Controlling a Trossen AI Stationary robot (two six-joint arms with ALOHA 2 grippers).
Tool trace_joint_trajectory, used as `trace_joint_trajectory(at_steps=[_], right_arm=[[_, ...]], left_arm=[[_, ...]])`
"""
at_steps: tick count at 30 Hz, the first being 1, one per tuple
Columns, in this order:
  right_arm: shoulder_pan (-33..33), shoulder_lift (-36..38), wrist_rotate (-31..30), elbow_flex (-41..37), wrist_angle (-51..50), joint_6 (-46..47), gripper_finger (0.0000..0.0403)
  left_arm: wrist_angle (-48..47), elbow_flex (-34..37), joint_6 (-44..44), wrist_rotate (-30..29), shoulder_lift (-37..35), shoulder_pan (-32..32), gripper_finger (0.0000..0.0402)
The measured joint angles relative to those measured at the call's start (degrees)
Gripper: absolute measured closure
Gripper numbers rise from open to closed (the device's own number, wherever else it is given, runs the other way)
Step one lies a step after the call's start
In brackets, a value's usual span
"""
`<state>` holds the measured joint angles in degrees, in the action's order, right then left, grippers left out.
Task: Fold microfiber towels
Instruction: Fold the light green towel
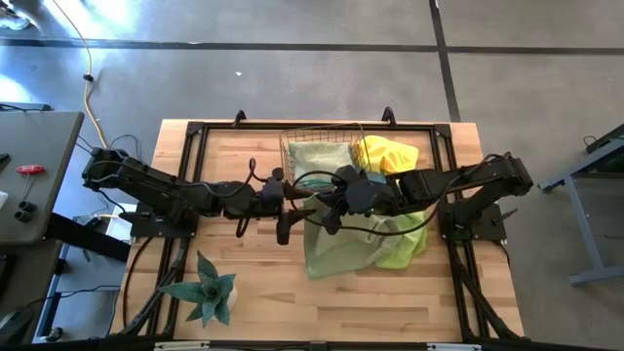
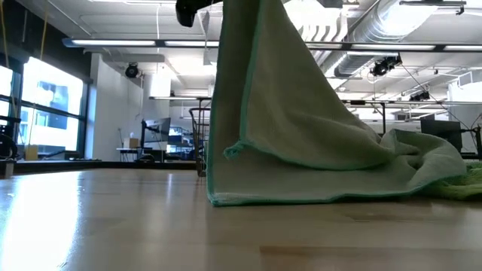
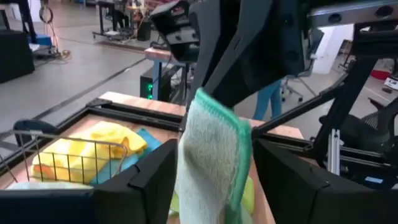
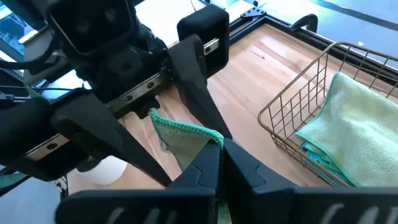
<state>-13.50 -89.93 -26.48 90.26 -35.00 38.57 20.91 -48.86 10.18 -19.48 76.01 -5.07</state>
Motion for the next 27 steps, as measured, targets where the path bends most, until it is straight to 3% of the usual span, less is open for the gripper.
trace_joint_trajectory(at_steps=[5,13,27], right_arm=[[-0.02,0.0,0.17,0.0,-0.11,-0.02,0.0403],[-0.04,0.0,0.39,-0.02,-0.17,-0.25,0.0403],[-0.07,0.0,1.42,-0.02,-0.47,-1.09,0.0403]], left_arm=[[1.81,0.0,-0.75,0.62,-0.02,1.4,0.0269],[1.53,0.0,2.7,9.9,-0.02,4.12,0.0392],[1.35,0.02,3.67,10.5,0.0,3.88,0.04]])
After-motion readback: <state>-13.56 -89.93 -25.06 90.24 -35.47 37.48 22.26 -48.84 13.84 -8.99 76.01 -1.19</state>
